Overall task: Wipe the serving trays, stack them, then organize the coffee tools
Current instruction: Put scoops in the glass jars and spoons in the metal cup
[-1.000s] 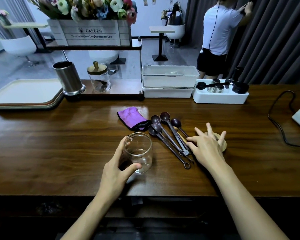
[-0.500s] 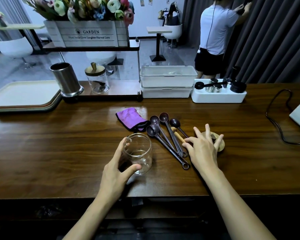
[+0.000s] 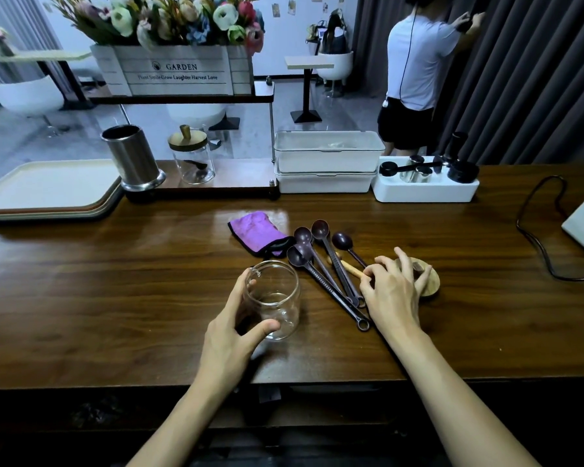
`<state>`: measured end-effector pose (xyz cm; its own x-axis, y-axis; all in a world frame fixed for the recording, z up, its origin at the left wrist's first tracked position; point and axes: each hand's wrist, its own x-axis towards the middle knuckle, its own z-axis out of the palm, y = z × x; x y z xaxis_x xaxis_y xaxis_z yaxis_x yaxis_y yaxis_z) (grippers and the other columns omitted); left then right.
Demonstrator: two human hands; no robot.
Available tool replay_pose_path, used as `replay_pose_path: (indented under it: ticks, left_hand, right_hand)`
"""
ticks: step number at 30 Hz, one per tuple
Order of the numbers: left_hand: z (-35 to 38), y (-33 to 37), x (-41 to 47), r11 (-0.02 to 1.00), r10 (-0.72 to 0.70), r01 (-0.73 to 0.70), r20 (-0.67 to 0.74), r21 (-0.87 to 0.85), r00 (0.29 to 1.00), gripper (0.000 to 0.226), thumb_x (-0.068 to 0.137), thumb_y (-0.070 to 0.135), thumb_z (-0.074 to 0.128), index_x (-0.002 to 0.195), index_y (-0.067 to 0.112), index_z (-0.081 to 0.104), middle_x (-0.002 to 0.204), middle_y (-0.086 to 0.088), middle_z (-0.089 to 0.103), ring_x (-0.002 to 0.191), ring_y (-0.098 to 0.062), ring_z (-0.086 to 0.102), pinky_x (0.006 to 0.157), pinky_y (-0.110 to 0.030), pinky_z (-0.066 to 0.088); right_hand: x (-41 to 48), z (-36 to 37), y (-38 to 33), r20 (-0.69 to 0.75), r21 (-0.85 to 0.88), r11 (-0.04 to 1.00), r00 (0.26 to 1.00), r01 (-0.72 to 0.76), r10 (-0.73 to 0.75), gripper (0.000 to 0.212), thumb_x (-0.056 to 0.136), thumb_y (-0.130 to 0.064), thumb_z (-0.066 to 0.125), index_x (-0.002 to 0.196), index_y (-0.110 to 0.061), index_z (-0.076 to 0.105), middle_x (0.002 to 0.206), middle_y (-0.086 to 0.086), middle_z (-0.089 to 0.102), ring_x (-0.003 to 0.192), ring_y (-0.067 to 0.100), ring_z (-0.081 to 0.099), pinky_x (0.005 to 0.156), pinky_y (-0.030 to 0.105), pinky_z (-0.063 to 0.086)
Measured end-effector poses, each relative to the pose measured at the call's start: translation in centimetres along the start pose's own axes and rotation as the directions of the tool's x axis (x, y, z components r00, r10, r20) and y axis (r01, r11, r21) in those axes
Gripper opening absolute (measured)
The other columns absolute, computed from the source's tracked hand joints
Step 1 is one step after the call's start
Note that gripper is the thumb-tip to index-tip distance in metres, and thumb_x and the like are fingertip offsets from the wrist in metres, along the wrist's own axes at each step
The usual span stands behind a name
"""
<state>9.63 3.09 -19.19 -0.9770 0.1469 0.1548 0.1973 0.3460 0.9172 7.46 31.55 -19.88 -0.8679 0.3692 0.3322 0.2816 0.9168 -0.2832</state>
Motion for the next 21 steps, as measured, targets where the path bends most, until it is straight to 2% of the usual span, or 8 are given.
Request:
replay_pose_path:
  ticks: [2, 5, 8, 10, 14, 18, 21]
  left_hand:
    - [0.0, 0.0, 0.0, 1.0, 0.002, -0.002, -0.002, 0.001, 1.0, 0.1, 0.077, 0.018, 0.087, 0.15, 0.06, 0.033, 0.142, 0.025, 0.057, 0.13, 0.01, 0.05, 0.106, -0.007, 0.035]
    - [-0.1, 0.1, -0.1, 1.0, 0.005, -0.005, 0.004, 0.001, 1.0, 0.1, 0.078, 0.02, 0.088, 0.15, 0.06, 0.032, 0.143, 0.024, 0.056, 0.132, 0.008, 0.05, 0.11, -0.018, 0.037]
    - [-0.1, 0.3, -0.2, 1.0, -0.007, 0.007, 0.012, -0.01, 1.0, 0.099, 0.073, 0.032, 0.087, 0.15, 0.06, 0.032, 0.142, 0.025, 0.056, 0.131, 0.01, 0.05, 0.11, -0.019, 0.037]
    - [-0.1, 0.3, -0.1, 1.0, -0.007, 0.007, 0.015, -0.008, 1.0, 0.097, 0.071, 0.036, 0.084, 0.149, 0.061, 0.032, 0.141, 0.027, 0.057, 0.13, 0.01, 0.05, 0.11, -0.019, 0.037]
    - [-0.1, 0.2, -0.1, 1.0, -0.001, 0.001, 0.008, 0.002, 1.0, 0.098, 0.078, 0.02, 0.087, 0.15, 0.058, 0.033, 0.14, 0.027, 0.057, 0.13, 0.01, 0.05, 0.11, -0.018, 0.036]
    - [0.0, 0.0, 0.0, 1.0, 0.002, -0.002, 0.007, 0.009, 1.0, 0.098, 0.079, 0.019, 0.086, 0.15, 0.06, 0.033, 0.134, 0.039, 0.055, 0.128, 0.012, 0.051, 0.104, -0.007, 0.035]
    - [0.0, 0.1, -0.1, 1.0, 0.003, -0.003, 0.002, 0.009, 1.0, 0.099, 0.079, 0.019, 0.087, 0.15, 0.06, 0.032, 0.135, 0.037, 0.056, 0.129, 0.013, 0.05, 0.102, -0.003, 0.034]
  right_hand:
    - [0.0, -0.1, 0.0, -0.001, 0.013, 1.0, 1.0, -0.005, 0.005, 0.006, 0.088, -0.022, 0.072, 0.092, -0.026, 0.072, 0.117, -0.002, 0.068, 0.139, 0.026, 0.039, 0.114, 0.073, 0.007]
    - [-0.2, -0.4, 0.0, -0.007, 0.032, 0.999, 1.0, -0.006, 0.006, 0.008, 0.087, -0.021, 0.073, 0.089, -0.028, 0.069, 0.107, -0.005, 0.07, 0.133, 0.024, 0.044, 0.115, 0.07, 0.006]
    - [-0.1, -0.9, 0.1, -0.009, 0.048, 0.999, 1.0, -0.003, 0.004, 0.009, 0.088, -0.02, 0.073, 0.088, -0.028, 0.069, 0.1, -0.007, 0.072, 0.129, 0.022, 0.05, 0.117, 0.069, 0.005]
    - [0.0, -1.1, 0.3, 0.008, 0.035, 0.999, 1.0, 0.017, -0.018, 0.007, 0.089, -0.025, 0.073, 0.094, -0.029, 0.071, 0.102, -0.008, 0.072, 0.126, 0.021, 0.051, 0.118, 0.067, 0.004]
    - [0.8, -1.7, 0.3, 0.107, -0.005, 1.0, 0.994, 0.021, -0.02, 0.024, 0.094, -0.036, 0.067, 0.117, -0.03, 0.072, 0.111, -0.009, 0.069, 0.125, 0.021, 0.047, 0.118, 0.065, 0.007]
    - [1.0, -2.3, -0.1, 0.154, 0.007, 1.0, 0.988, -0.014, 0.013, 0.015, 0.093, -0.038, 0.067, 0.105, -0.034, 0.075, 0.111, -0.009, 0.066, 0.125, 0.02, 0.045, 0.117, 0.063, 0.012]
    - [0.9, -2.4, 0.0, 0.123, 0.075, 0.996, 0.991, -0.055, 0.045, 0.003, 0.091, -0.035, 0.07, 0.094, -0.033, 0.07, 0.106, -0.009, 0.066, 0.124, 0.021, 0.047, 0.117, 0.066, 0.011]
